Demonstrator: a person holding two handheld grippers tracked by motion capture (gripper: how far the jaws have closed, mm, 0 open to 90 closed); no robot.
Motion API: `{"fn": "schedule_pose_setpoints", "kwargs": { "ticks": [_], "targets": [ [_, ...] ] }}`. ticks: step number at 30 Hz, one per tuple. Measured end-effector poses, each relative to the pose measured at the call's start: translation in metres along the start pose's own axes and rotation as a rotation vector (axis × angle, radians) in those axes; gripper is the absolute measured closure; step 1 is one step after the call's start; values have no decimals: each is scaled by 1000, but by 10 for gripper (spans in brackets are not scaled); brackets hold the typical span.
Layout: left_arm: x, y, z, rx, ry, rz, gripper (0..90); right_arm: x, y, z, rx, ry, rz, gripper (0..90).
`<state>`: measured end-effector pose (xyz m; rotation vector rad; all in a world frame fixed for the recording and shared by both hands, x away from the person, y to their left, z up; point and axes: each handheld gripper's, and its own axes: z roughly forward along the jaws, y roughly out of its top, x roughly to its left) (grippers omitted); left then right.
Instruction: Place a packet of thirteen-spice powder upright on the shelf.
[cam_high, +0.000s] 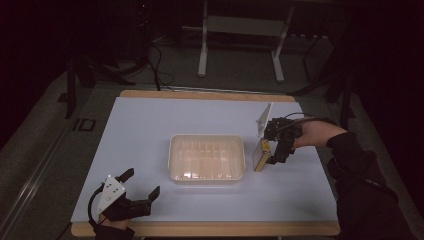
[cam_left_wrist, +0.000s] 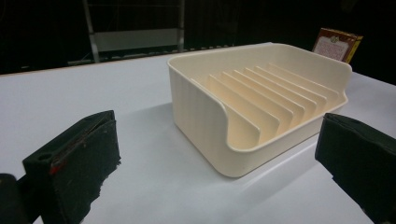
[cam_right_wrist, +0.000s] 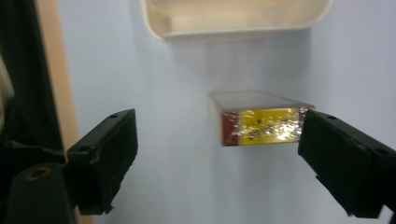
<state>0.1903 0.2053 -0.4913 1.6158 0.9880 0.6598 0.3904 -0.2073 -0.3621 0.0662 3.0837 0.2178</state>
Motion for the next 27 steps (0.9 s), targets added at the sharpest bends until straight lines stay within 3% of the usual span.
{"fn": "schedule_pose_setpoints", "kwargs": {
  "ticks": [2, 7, 12, 19, 27],
  "targets": [
    [0, 0, 0, -1, -1, 2, 0, -4, 1, 4, 6, -37, 17, 137],
    [0, 0, -1, -1, 0, 1, 0, -10, 1, 12, 27, -20, -9, 134],
    [1, -1, -1, 0, 1, -2, 0, -18, 2, 19, 53, -31, -5, 136],
    [1, -1, 0, 2, 1, -8, 0, -26, 2, 30, 83, 0, -13, 132],
    [1, -1, 0, 6, 0, -8, 0, -31, 4, 40, 105, 4, 39, 128]
  ]
}}
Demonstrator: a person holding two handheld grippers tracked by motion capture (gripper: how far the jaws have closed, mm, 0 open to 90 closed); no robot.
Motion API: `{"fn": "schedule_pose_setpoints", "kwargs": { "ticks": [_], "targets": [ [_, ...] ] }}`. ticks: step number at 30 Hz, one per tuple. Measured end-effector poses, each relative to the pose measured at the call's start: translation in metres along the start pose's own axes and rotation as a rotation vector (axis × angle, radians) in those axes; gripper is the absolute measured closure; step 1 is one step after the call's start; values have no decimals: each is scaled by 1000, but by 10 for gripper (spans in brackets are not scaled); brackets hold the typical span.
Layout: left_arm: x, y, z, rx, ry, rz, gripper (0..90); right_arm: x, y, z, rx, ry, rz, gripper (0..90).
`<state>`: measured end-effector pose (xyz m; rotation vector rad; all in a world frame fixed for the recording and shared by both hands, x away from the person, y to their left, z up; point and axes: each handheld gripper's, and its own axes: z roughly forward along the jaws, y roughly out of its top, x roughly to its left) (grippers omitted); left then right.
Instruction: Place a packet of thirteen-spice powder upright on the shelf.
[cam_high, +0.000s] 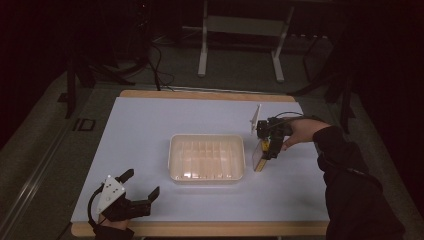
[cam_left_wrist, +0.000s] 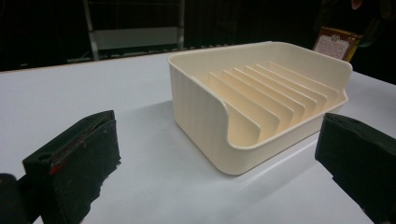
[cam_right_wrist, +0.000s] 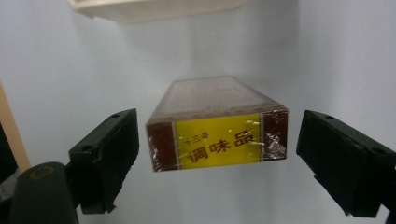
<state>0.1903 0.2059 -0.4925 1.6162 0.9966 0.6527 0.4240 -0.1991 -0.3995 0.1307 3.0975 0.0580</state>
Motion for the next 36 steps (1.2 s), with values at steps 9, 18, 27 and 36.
{"fn": "schedule_pose_setpoints", "kwargs": {
  "ticks": [9, 18, 27, 36],
  "targets": [
    [0, 0, 0, 5, -2, 2, 0, -4, 0, 5, 27, 62, -16, 285],
    [0, 0, 0, 5, -3, 2, 0, -3, -2, 6, 30, 50, -61, 312],
    [0, 0, 0, 3, -5, 6, 0, 2, -6, -12, -14, 60, -70, 314],
    [-1, 0, 0, -1, -6, 5, 0, 9, -9, -32, -43, 54, -99, 315]
  ]
}}
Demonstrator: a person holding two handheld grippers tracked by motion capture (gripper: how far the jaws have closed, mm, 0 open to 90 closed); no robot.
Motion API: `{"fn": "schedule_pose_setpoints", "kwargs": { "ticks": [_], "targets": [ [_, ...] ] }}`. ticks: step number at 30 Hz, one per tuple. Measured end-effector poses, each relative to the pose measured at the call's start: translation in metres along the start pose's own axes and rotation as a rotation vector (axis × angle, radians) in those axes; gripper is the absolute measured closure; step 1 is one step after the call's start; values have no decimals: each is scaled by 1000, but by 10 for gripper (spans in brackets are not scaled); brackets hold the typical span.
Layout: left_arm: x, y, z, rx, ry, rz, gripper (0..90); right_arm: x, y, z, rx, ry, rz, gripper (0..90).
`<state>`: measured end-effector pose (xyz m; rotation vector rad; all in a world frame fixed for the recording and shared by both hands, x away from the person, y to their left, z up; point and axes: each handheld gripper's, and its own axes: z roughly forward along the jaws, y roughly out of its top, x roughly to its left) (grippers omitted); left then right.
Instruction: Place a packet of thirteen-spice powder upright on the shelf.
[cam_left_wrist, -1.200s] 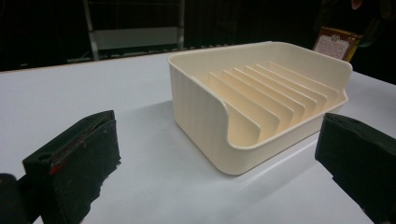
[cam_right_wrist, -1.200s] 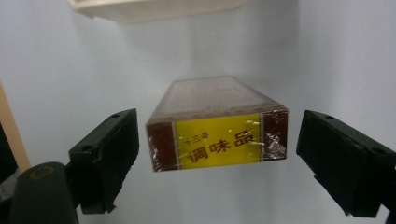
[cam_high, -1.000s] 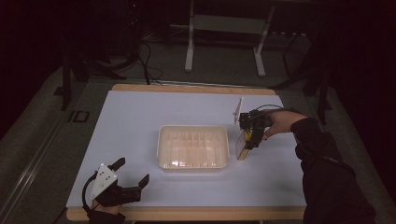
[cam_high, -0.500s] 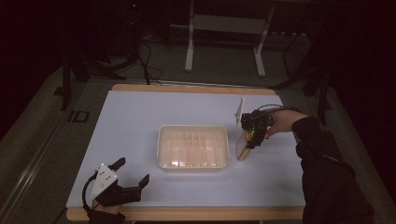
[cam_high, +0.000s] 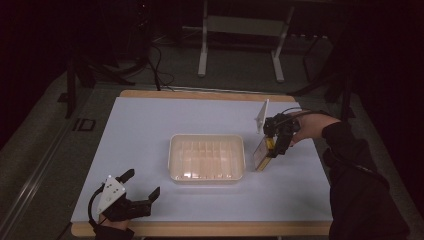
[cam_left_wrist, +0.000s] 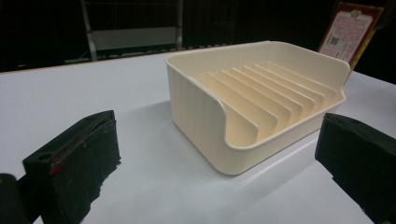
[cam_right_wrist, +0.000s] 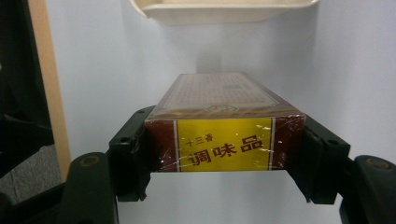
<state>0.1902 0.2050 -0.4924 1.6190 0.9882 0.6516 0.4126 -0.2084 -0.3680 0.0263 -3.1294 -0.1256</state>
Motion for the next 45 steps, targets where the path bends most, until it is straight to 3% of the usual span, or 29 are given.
{"fn": "schedule_pose_setpoints", "kwargs": {
  "ticks": [14, 22, 31, 36, 45],
  "targets": [
    [-1, 0, 0, 2, 1, 5, 0, 14, 3, -44, -57, -25, -17, 315],
    [-1, 0, 0, 2, -2, 6, 0, 22, 15, -61, -90, -36, -64, 316],
    [-1, 0, 0, 5, -9, 9, 0, 23, 31, -65, -113, -34, -85, 316],
    [-2, 0, 1, 10, -14, 14, 0, 22, 44, -62, -135, -5, -82, 316],
    [-3, 0, 1, 8, -16, 22, 0, 23, 72, -54, -151, -20, -133, 316]
  ]
}}
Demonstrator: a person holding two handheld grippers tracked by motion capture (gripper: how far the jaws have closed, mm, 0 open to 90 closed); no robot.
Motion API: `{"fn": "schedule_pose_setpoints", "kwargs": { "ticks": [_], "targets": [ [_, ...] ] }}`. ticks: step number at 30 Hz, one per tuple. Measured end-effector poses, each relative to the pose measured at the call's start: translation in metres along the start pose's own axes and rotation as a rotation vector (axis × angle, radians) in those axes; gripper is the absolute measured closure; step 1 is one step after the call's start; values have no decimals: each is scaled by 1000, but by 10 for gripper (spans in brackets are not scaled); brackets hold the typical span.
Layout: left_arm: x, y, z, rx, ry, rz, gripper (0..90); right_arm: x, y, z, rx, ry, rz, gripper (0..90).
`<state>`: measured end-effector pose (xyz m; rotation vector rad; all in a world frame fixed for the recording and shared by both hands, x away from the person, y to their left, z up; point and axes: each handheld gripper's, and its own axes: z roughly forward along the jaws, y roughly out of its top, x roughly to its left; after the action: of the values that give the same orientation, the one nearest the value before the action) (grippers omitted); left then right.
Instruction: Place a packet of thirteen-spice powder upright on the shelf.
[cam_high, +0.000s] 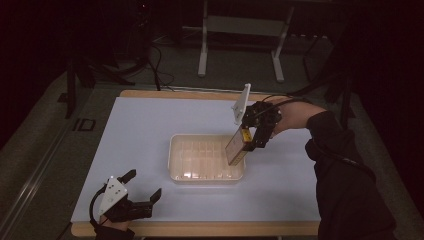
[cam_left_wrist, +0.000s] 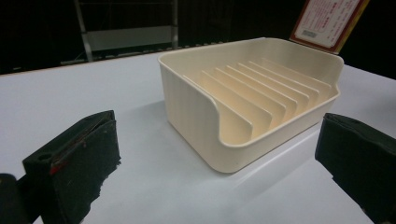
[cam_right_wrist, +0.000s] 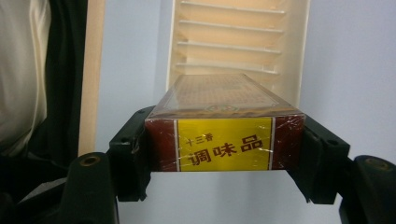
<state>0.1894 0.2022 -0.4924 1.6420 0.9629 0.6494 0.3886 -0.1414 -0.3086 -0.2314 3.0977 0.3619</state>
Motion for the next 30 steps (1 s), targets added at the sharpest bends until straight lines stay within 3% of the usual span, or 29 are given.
{"fn": "schedule_pose_setpoints", "kwargs": {
  "ticks": [18, 24, 26, 30],
  "targets": [
    [0, 0, -1, -3, -2, 9, 0, -9, 35, 18, -66, 0, 13, 316],
    [0, 0, -1, -4, -2, 10, 0, -12, 38, 26, -103, 6, 20, 316],
    [0, 0, -1, -3, -2, 12, 0, -13, 39, 30, -89, -13, 14, 316],
    [0, 0, -1, -4, -2, 11, 0, -15, 38, 35, -94, -5, 27, 316]
  ]
}}
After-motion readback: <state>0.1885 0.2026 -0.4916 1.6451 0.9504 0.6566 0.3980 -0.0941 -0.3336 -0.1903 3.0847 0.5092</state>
